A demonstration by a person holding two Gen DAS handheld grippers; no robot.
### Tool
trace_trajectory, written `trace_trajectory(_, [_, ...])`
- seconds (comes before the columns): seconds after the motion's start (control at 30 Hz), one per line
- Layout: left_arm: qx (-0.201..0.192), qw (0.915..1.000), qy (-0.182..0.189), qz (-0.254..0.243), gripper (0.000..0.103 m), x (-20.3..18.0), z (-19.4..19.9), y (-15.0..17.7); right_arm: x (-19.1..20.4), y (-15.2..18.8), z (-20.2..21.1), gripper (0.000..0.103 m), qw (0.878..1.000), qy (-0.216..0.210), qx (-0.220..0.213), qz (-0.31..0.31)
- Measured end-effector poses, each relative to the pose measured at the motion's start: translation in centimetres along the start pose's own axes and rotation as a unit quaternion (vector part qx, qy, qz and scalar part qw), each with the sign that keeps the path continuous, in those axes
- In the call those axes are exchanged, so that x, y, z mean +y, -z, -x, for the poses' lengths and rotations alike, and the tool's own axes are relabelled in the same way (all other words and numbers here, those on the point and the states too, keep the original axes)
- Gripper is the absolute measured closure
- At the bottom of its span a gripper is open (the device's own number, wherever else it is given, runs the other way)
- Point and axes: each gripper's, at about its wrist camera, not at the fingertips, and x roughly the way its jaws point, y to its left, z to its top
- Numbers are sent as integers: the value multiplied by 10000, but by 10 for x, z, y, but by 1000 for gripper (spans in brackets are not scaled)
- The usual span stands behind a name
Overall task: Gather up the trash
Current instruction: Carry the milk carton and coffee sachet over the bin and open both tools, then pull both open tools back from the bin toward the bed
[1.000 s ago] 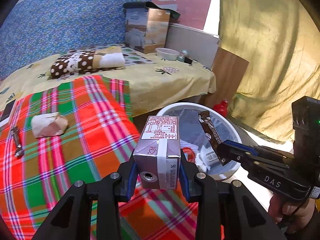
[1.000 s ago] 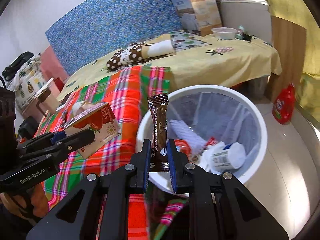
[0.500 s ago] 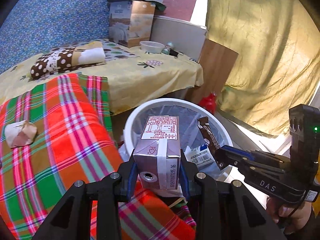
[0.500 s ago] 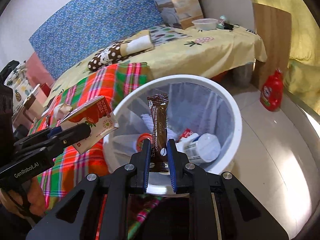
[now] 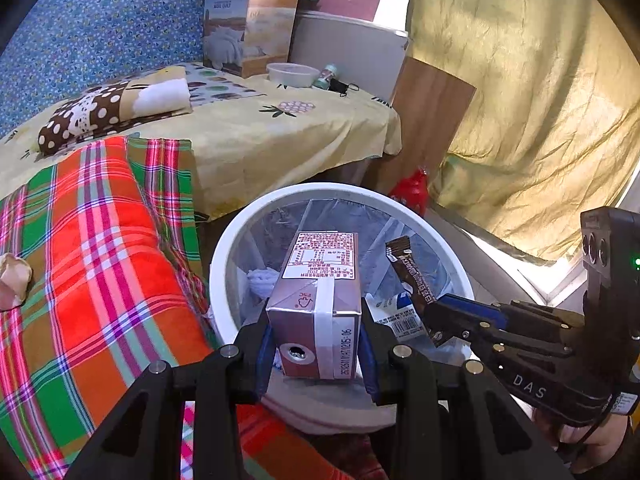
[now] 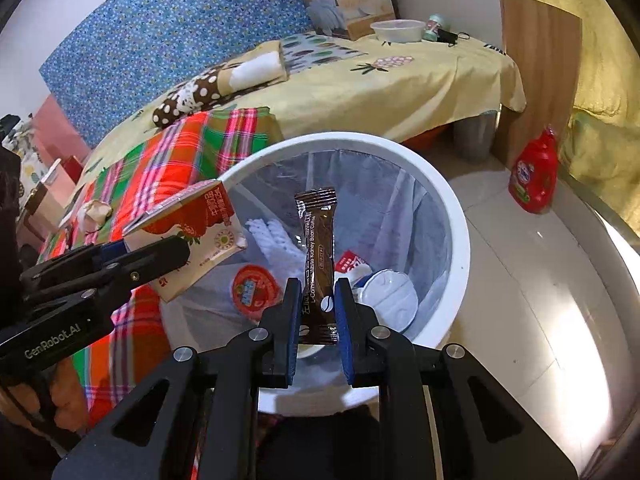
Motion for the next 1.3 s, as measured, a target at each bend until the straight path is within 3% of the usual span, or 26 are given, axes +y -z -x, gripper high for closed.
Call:
trace_trajectory(0.2, [66, 9999, -61, -46, 66, -4, -10, -5, -6, 0, -3, 82, 10000, 43, 42, -46])
trace_trajectory(0.33, [56, 10000, -37, -27, 66, -5, -12, -6, -7, 0, 2, 62, 10000, 38, -43, -73])
trace_trajectory(0.83, [-83, 9997, 151, 160, 65, 6, 15, -3, -5, 2, 26, 62, 9990, 63, -366, -230])
trace_trajectory(1.3, [-273, 9993, -12, 269, 65, 16, 54, 22, 25, 11, 40, 62, 9980, -268, -561, 70])
